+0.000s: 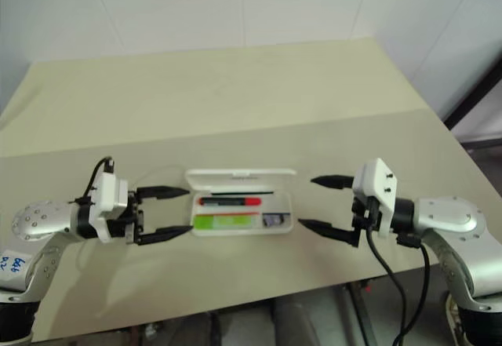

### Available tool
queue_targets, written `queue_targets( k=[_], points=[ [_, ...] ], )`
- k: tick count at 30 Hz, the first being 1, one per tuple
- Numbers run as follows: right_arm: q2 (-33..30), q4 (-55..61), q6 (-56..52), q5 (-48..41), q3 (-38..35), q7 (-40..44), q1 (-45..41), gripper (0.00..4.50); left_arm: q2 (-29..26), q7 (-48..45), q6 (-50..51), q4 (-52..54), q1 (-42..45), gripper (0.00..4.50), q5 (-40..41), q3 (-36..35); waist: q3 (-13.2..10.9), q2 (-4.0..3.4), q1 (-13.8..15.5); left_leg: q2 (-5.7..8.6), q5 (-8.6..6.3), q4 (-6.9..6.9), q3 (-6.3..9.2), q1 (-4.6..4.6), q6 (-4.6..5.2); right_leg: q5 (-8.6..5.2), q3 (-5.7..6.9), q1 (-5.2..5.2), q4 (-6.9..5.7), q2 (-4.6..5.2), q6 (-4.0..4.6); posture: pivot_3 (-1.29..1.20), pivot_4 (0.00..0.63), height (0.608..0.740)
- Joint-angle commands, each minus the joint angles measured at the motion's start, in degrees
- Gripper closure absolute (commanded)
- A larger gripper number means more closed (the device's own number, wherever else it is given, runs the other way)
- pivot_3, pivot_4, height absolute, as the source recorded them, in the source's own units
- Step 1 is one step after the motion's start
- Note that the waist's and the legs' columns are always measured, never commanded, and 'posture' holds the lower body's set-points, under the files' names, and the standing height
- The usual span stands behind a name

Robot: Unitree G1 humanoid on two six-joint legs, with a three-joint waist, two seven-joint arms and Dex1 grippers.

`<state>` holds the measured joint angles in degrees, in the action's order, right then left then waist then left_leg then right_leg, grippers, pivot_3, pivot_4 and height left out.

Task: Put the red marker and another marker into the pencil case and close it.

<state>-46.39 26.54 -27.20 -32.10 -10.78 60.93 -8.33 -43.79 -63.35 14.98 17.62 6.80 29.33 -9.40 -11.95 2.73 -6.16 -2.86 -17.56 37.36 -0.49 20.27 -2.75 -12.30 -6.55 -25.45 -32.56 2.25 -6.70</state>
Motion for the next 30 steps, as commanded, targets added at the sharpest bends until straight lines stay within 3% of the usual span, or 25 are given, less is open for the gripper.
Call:
queue_targets(
  k=[1, 7, 16, 23, 30],
  points=[
    [0.1, -0.4, 2.2, 0.9, 1.2, -0.4, -1.4, 0.00, -0.4, -0.6, -0.8, 0.8, 0.4, 2.36, 2.1, -2.4, 0.0, 0.00, 0.0, 0.00, 0.00, -0.02, 0.01, 0.00, 0.00, -0.01, 0.00, 0.00, 0.00, 0.00, 0.00, 0.00, 0.150, 0.740],
    [0.2, -2.5, 4.2, 2.1, 3.1, -0.1, -2.7, 0.00, -0.5, 0.1, 0.7, 1.8, -0.2, 4.44, 4.2, -4.9, 0.0, 0.00, 0.1, -0.01, 0.00, -0.02, 0.00, 0.01, 0.00, -0.01, 0.00, 0.00, 0.00, 0.00, -0.02, 0.00, 0.150, 0.740],
    [0.3, -5.0, 5.7, 3.1, 4.5, -0.4, -5.0, 0.00, 3.8, 13.3, 2.0, -4.2, 10.5, 4.48, 4.7, -10.2, 0.0, 0.01, 0.6, 0.00, 0.01, 0.12, 0.02, -0.04, 0.01, 0.07, -0.01, 0.05, -0.13, 0.00, -0.08, 0.00, 0.150, 0.740],
    [0.4, -4.7, 5.6, 3.0, 4.5, -1.4, -6.4, 0.00, 3.5, 13.4, -0.8, -13.9, 16.8, 4.48, -5.8, 0.2, 0.0, 0.01, 1.1, 0.00, 0.01, 0.12, 0.00, -0.02, 0.01, 0.07, -0.01, 0.04, -0.16, -0.01, -0.07, 0.00, 0.150, 0.740],
    [-0.2, -3.2, 4.7, 2.3, 3.0, -2.9, -6.4, 0.00, 6.3, 8.3, -1.2, -17.8, 22.0, 4.48, -6.5, 6.7, 0.0, 0.02, 1.4, 0.00, 0.01, 0.09, 0.03, 0.02, 0.01, 0.06, 0.00, 0.03, -0.15, -0.01, -0.10, 0.00, 0.150, 0.740]
  ],
)
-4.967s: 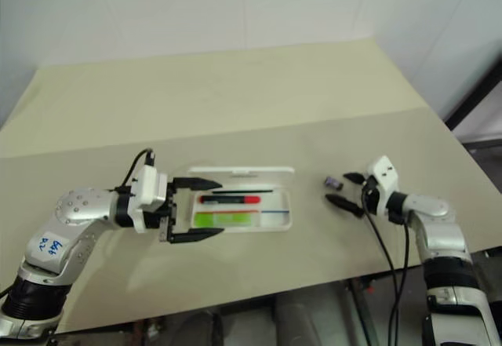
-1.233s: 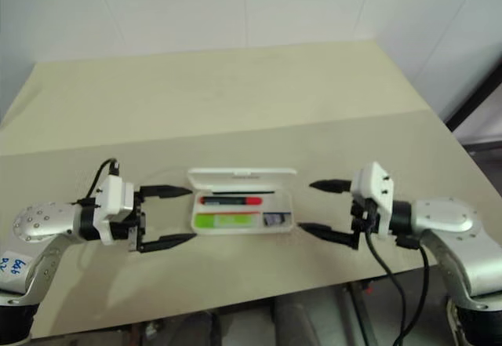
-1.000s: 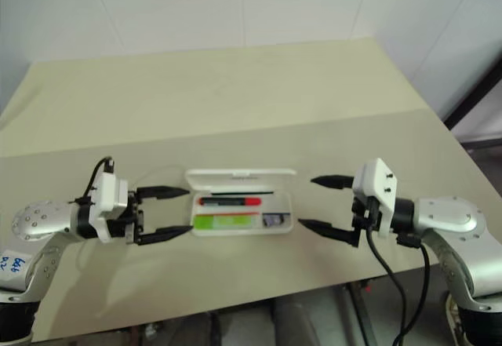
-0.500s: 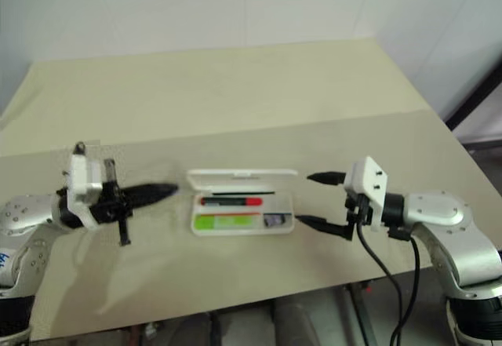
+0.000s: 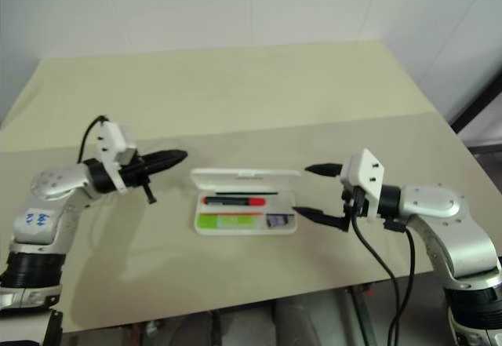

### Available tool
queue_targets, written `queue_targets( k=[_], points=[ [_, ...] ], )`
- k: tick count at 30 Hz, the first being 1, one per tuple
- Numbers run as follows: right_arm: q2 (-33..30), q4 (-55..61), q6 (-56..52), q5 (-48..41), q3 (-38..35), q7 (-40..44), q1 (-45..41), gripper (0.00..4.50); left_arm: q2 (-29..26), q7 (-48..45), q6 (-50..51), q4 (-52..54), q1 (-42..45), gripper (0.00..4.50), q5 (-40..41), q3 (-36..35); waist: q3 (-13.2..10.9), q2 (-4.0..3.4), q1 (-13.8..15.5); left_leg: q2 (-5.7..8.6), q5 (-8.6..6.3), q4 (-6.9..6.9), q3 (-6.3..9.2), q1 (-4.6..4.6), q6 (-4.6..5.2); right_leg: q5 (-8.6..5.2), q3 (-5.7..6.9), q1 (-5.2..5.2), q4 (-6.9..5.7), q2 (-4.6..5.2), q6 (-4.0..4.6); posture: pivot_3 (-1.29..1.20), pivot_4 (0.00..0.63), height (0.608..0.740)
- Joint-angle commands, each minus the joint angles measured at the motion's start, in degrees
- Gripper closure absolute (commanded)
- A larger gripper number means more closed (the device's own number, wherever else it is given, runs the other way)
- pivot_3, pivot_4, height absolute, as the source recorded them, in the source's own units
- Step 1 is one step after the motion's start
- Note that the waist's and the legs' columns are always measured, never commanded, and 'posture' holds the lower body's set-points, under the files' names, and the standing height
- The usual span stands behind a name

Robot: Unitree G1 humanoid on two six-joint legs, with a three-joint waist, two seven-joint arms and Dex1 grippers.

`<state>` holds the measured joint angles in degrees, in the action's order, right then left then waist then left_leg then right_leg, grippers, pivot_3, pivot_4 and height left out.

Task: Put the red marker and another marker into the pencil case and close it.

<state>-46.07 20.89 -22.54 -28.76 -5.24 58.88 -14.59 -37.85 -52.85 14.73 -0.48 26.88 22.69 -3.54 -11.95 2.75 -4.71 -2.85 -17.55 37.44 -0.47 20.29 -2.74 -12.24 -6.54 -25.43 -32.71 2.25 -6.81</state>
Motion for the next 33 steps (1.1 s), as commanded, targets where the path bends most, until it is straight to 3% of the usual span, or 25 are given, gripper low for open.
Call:
queue_targets(
  k=[1, 5, 14, 29, 33],
  points=[
    [-0.6, 2.7, -0.2, -1.3, -2.8, -1.0, 0.0, 0.00, 0.5, -2.7, -0.9, 0.0, 2.4, 4.48, 0.2, 1.1, 0.0, 0.00, -0.1, 0.00, 0.00, -0.01, -0.01, 0.00, 0.00, 0.01, 0.00, 0.00, -0.01, 0.00, -0.02, 0.00, 0.150, 0.740],
    [-0.9, 3.7, -0.6, -1.6, -3.4, -1.6, 0.8, 0.00, 0.3, -5.4, -0.3, -0.2, 3.1, 4.48, 0.9, 1.7, 0.0, 0.00, -0.1, 0.00, 0.00, -0.01, -0.01, -0.03, 0.00, 0.01, -0.01, 0.00, -0.07, 0.00, -0.04, 0.00, 0.150, 0.740],
    [-0.9, 6.2, -3.2, -4.0, -6.4, -4.4, -0.3, 0.00, -6.6, -17.9, 2.4, 1.5, 1.1, 4.48, -0.3, 6.1, 0.0, 0.00, -0.2, 0.00, 0.00, 0.04, -0.02, -0.09, 0.00, -0.06, -0.03, 0.00, -0.16, -0.01, 0.06, 0.00, 0.150, 0.740],
    [1.2, 9.2, -2.9, -3.7, -5.0, -8.4, 1.3, 0.00, -5.6, -18.1, 4.4, 0.7, 4.1, 4.48, -9.2, 15.9, 0.0, 0.00, -0.1, 0.00, 0.00, 0.04, 0.01, -0.05, 0.00, -0.10, -0.03, 0.00, -0.15, 0.00, 0.04, 0.00, 0.150, 0.740],
    [2.7, 9.7, -2.5, -3.3, -4.3, -9.9, 1.5, 0.00, -4.9, -18.2, 9.7, 1.5, 6.1, 4.48, -9.7, 18.3, 0.0, 0.00, -0.1, 0.01, 0.00, 0.11, 0.00, -0.05, 0.00, -0.10, -0.03, 0.00, -0.19, 0.00, 0.04, 0.00, 0.150, 0.740]
  ],
)
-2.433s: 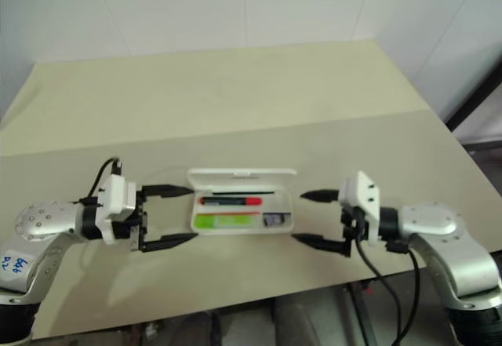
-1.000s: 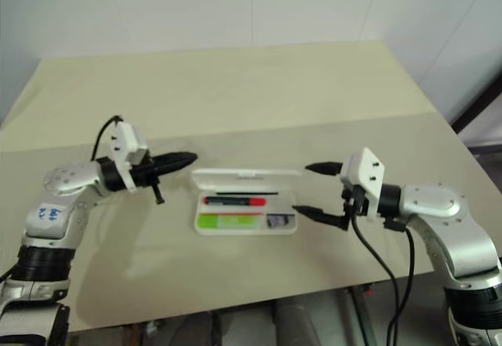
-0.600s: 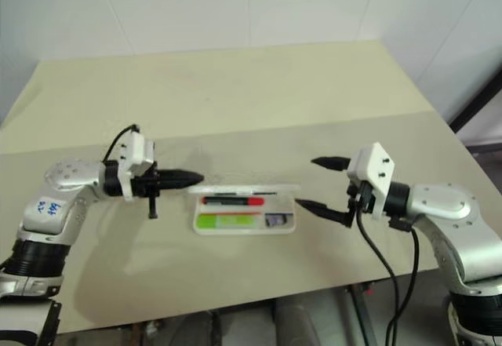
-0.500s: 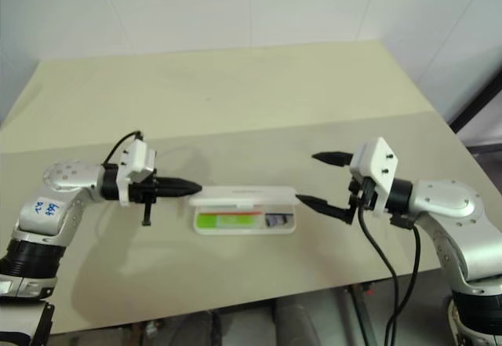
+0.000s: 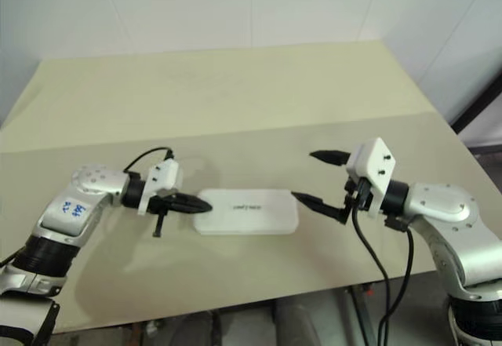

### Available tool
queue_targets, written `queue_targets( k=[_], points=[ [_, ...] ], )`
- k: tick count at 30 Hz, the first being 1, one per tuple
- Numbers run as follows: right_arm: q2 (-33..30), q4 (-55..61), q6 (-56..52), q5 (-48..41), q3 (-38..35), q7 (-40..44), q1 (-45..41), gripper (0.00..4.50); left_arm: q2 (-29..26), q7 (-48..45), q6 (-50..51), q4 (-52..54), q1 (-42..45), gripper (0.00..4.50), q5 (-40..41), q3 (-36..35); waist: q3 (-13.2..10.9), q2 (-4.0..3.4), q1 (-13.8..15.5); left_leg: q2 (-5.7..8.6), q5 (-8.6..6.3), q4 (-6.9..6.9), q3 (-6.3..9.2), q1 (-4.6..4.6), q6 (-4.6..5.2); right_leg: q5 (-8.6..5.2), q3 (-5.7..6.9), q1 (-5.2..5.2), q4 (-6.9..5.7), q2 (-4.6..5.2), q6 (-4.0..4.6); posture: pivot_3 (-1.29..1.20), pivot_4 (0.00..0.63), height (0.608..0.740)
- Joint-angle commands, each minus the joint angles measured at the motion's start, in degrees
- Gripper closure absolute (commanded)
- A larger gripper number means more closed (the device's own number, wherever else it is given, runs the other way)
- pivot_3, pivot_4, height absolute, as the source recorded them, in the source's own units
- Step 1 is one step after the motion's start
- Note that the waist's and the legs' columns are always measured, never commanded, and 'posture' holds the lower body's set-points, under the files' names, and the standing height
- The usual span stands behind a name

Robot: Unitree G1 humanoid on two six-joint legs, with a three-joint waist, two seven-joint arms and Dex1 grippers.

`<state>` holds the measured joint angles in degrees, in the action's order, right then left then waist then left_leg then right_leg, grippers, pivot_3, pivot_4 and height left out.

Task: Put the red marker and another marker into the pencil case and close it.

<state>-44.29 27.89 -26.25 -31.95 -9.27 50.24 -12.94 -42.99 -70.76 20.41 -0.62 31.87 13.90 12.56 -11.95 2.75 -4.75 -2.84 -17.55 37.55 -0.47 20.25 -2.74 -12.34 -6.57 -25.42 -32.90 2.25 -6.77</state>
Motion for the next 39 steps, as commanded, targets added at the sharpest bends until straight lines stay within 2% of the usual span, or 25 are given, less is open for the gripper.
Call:
queue_targets(
  k=[1, 8, 22, 28, 33, 36, 39],
  points=[
    [1.5, 2.7, 1.5, 0.2, 0.0, -1.8, 0.0, 0.00, 0.3, -0.8, 5.1, 2.1, 1.9, 4.48, -1.1, 3.1, 0.0, 0.00, 0.0, 0.00, 0.00, 0.02, 0.01, 0.01, 0.00, 0.00, 0.00, 0.00, 0.00, 0.00, 0.00, 0.00, 0.150, 0.740],
    [3.6, 3.4, 1.9, 1.4, 1.5, -4.0, 0.0, 0.00, 1.9, -1.3, 10.5, 4.3, 5.4, 4.48, -1.6, 6.6, 0.0, 0.00, 0.0, 0.00, 0.00, 0.02, 0.02, 0.03, 0.00, 0.00, 0.00, 0.00, 0.00, 0.00, 0.00, 0.00, 0.150, 0.740],
    [3.6, 3.9, 1.8, 1.3, 1.3, -5.6, 0.4, 0.00, 1.6, 1.6, 9.4, 4.4, 0.4, 4.48, -2.9, 6.3, 0.0, 0.01, -0.1, 0.00, 0.00, 0.00, 0.01, -0.03, 0.00, -0.01, -0.02, 0.01, -0.08, -0.01, 0.02, 0.00, 0.150, 0.740],
    [3.5, 3.4, 1.8, 1.1, 1.6, -4.9, 0.6, 0.00, 5.0, 5.5, 8.8, 5.2, -1.3, 4.48, 3.3, -3.0, 0.0, 0.00, -0.1, 0.00, 0.01, 0.16, 0.03, 0.00, 0.01, 0.04, -0.01, 0.02, -0.08, -0.01, 0.03, 0.00, 0.150, 0.740],
    [2.9, 0.8, 3.3, 1.7, 1.2, -2.7, 1.3, 0.00, 2.5, 1.9, 14.7, 10.9, -6.2, 4.48, 15.3, -12.6, 0.0, 0.01, -0.2, -0.01, 0.00, 0.07, 0.03, 0.00, 0.01, 0.02, 0.00, -0.02, -0.08, -0.01, 0.04, 0.00, 0.150, 0.740],
    [2.8, -1.0, 4.7, 2.2, 1.1, -1.2, 1.6, 0.00, 0.6, 1.7, 14.5, 13.1, -9.2, 3.88, 18.2, -17.4, 0.0, 0.01, -0.1, -0.01, 0.00, 0.06, 0.04, 0.03, 0.01, -0.01, 0.01, -0.03, -0.06, -0.01, 0.02, 0.00, 0.150, 0.740],
    [3.4, -3.4, 7.8, 3.0, 0.6, -0.2, 1.2, 0.00, -1.0, 2.2, 14.2, 15.2, -12.8, 2.84, 20.5, -22.0, 0.0, 0.01, -0.1, 0.00, 0.00, 0.07, 0.02, 0.03, 0.00, -0.01, 0.00, -0.03, -0.02, 0.01, 0.01, 0.00, 0.150, 0.740]
  ],
)
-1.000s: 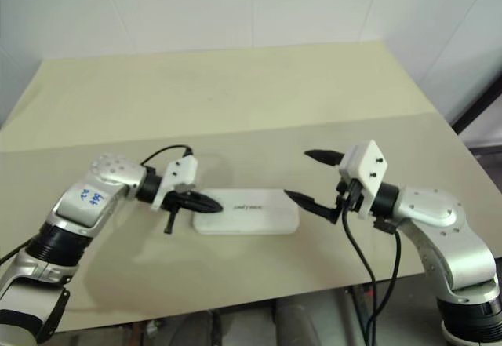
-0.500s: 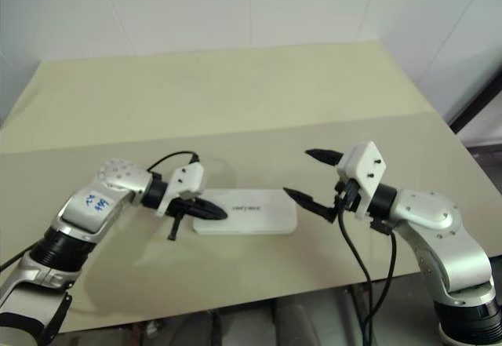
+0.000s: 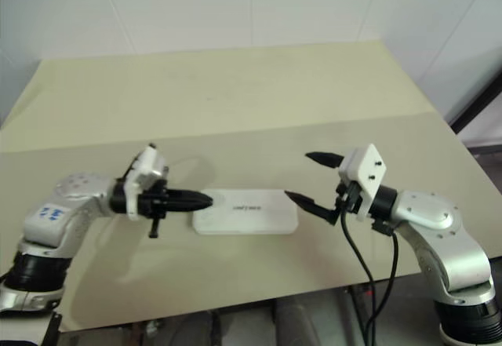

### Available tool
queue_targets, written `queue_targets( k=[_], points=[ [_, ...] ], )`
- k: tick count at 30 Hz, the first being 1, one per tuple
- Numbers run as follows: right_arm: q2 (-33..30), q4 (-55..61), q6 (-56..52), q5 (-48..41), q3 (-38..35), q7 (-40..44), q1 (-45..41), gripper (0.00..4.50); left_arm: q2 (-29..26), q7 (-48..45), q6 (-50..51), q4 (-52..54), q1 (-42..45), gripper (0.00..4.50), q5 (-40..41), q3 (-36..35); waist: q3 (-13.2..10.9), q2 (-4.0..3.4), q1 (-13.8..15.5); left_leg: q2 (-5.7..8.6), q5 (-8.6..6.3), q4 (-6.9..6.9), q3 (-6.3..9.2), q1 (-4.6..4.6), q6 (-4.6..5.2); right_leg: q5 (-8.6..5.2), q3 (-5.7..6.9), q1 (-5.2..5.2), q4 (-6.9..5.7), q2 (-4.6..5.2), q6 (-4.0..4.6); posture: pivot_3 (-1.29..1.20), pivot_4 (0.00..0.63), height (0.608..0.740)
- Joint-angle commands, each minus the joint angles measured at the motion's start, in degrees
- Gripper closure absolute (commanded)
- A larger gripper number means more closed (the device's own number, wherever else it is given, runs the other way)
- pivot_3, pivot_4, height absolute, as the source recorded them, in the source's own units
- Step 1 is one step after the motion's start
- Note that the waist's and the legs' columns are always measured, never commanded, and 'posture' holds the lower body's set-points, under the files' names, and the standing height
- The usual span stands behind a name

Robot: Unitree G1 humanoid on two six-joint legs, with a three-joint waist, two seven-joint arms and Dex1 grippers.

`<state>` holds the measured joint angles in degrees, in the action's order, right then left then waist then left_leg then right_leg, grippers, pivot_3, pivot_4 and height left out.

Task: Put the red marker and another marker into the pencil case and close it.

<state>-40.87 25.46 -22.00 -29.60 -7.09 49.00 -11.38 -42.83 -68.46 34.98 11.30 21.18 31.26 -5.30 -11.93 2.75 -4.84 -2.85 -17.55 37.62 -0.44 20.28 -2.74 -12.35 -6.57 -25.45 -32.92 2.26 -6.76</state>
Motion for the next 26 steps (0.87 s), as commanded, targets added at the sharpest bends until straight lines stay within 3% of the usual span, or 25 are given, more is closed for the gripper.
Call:
queue_targets(
  k=[1, 7, 9, 26],
  points=[
    [0.4, -1.7, 5.6, 1.1, -1.8, 1.4, -0.8, 0.00, -1.5, 0.0, -0.8, 3.9, -3.6, 2.47, 3.7, -5.6, 0.0, 0.00, -0.1, 0.00, 0.00, 0.00, 0.00, 0.00, 0.00, 0.00, 0.00, 0.00, 0.01, 0.00, 0.00, 0.00, 0.150, 0.740],
    [0.0, -4.0, 7.5, 0.1, -2.3, 3.8, -2.6, 0.00, 0.1, 3.3, -5.7, 6.0, -8.3, 0.42, 3.9, -10.0, 0.0, 0.00, -0.1, 0.00, 0.00, 0.00, 0.01, -0.03, 0.00, 0.02, 0.02, 0.00, -0.01, -0.01, 0.02, 0.00, 0.150, 0.740],
    [0.1, -4.5, 7.7, -0.1, -2.3, 4.3, -3.2, 0.00, 1.0, 4.5, -6.8, 6.6, -9.0, 0.06, 4.1, -10.2, 0.0, 0.00, 0.0, 0.00, 0.00, 0.01, 0.00, -0.02, 0.00, 0.02, 0.02, 0.00, 0.01, 0.00, 0.02, 0.00, 0.150, 0.740],
    [-1.0, -6.1, 7.9, -0.2, -2.7, 6.6, -2.3, 0.00, 3.4, 9.0, -10.7, 7.0, -5.5, 0.06, 3.7, -7.7, 0.0, 0.00, -0.1, 0.00, 0.00, -0.02, -0.01, -0.02, 0.00, 0.02, 0.00, 0.00, 0.01, -0.01, 0.01, 0.00, 0.150, 0.740]
  ],
)
